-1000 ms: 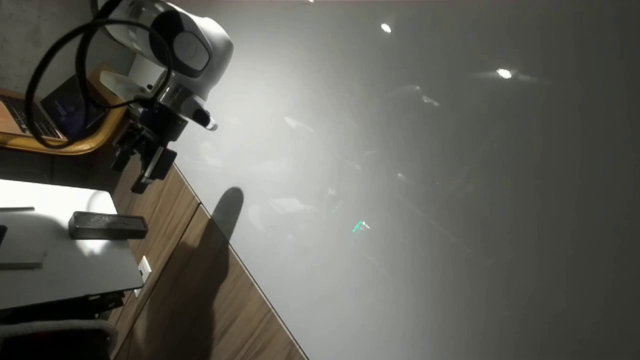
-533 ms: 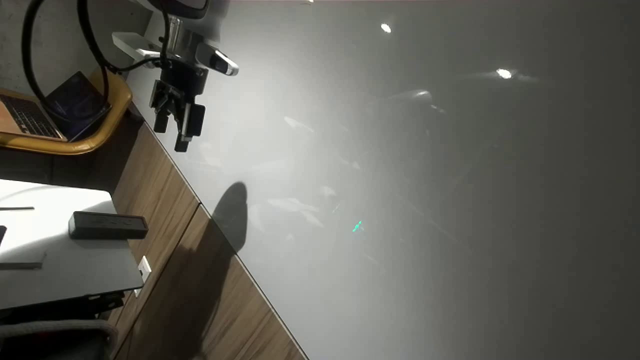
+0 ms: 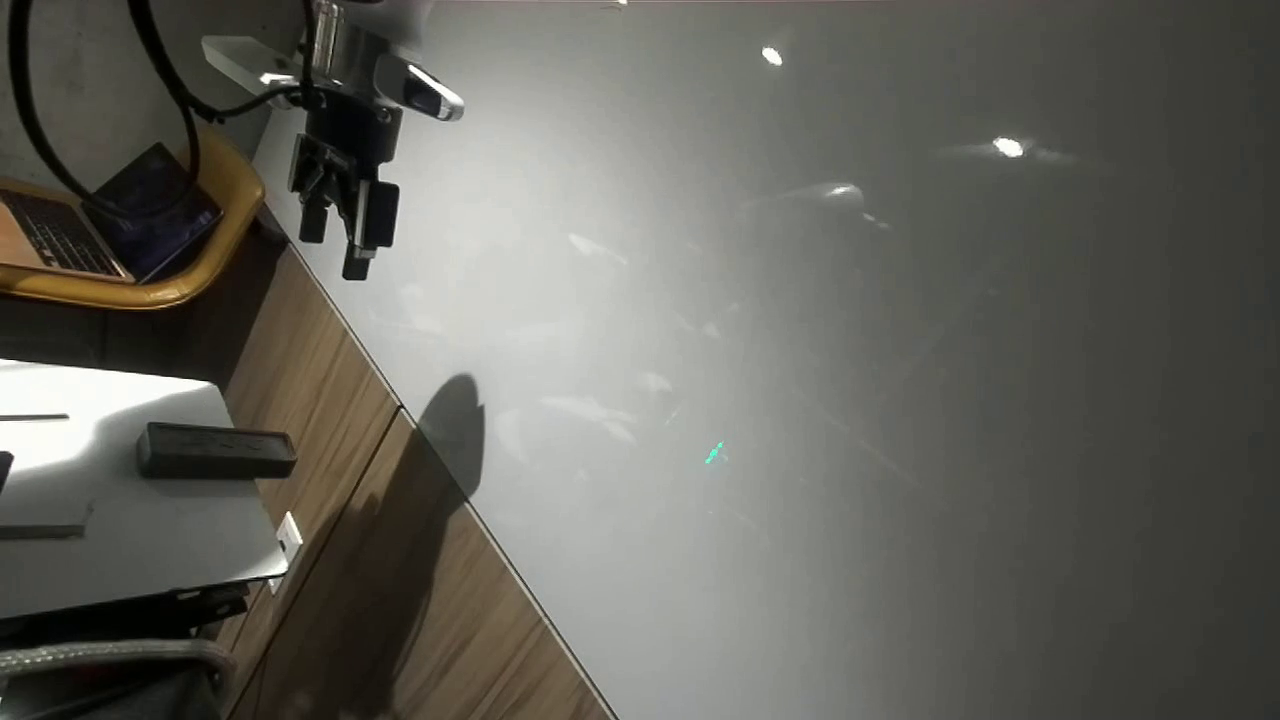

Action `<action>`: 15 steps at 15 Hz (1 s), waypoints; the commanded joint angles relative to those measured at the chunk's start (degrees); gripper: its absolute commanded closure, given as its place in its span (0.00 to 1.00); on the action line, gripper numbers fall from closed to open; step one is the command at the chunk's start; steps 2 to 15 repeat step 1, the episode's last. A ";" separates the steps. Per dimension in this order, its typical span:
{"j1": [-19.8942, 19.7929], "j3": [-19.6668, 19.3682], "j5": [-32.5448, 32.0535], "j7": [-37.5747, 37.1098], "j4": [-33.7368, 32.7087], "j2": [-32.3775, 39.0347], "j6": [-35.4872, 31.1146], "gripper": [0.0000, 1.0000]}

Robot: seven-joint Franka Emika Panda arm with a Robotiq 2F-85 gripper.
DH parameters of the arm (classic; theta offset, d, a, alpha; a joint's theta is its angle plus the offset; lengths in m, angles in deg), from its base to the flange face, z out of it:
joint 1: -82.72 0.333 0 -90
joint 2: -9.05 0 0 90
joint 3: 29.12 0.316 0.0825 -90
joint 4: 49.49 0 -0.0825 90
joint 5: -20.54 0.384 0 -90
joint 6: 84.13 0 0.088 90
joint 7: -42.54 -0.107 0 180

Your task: Use the eraser to wipe the whiteboard.

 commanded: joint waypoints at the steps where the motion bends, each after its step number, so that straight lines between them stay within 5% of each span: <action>1: -0.98 1.01 0.72 0.56 -0.07 -0.09 0.12 0.00; 15: -0.98 1.01 0.72 0.56 -0.07 -0.09 0.12 0.00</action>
